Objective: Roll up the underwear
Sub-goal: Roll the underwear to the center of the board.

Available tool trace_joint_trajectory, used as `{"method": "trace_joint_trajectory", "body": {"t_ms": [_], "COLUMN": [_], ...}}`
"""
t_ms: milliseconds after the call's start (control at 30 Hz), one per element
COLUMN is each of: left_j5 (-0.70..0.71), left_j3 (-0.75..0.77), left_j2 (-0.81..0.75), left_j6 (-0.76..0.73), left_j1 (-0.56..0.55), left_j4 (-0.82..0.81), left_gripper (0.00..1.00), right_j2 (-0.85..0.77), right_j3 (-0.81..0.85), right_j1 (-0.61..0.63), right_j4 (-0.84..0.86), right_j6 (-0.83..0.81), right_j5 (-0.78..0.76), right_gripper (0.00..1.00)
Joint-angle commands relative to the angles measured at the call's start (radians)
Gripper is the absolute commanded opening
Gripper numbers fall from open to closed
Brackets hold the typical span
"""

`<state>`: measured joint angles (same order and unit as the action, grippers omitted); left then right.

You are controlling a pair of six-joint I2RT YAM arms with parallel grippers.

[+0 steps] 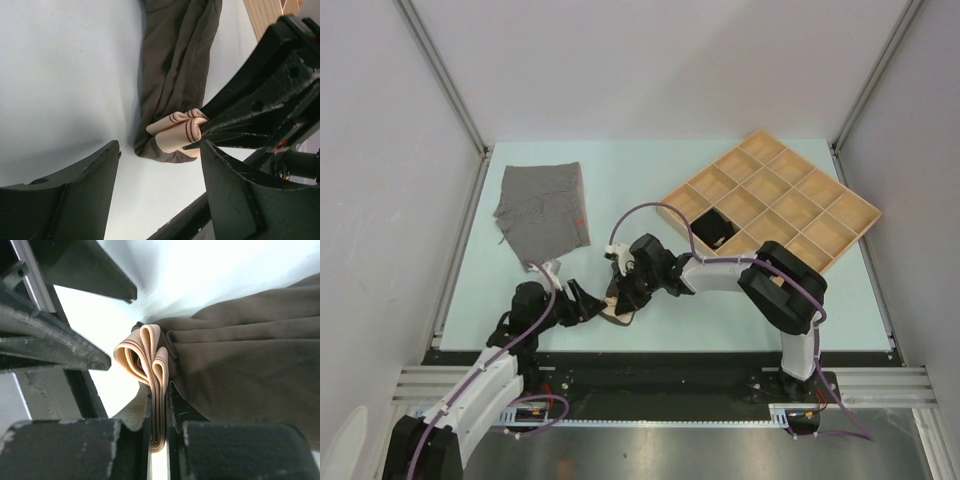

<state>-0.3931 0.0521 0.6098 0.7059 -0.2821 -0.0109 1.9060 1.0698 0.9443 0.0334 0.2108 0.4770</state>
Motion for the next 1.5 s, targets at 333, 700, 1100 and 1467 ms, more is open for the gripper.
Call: {"method": "trace_joint_trajectory", "body": {"t_ms": [333, 700, 1100, 1467], "left_j5": [0.049, 0.391, 0.404, 0.309], "left_j3": [0.049, 0.21, 0.242, 0.245], "left_j2": [0.198, 0.462, 0.519, 0.548], "left_j6": [-0.111, -0.06, -0.066, -0.077], "left_j1": [-0.094, -0.232, -0.249, -0.249], "left_j4": [-0.152, 0.003, 0.038, -0.018], "left_gripper": [0.6, 0.48, 0.42, 0.43], "right_j2": [0.091, 0.041, -0.275, -0.306], "right_j3": [0.07, 0.085, 0.007, -0.241], "right_j1": [-0.061, -0.064, -0.006, 0.212], "right_j4": [-0.073, -0.135, -0.201, 0.267], "right_j6": [0.009, -0.008, -0.115, -0.28], "right_j5": [0.048, -0.003, -0.434, -0.476], "right_gripper": [0.0, 0.41, 0.84, 0.82]}}
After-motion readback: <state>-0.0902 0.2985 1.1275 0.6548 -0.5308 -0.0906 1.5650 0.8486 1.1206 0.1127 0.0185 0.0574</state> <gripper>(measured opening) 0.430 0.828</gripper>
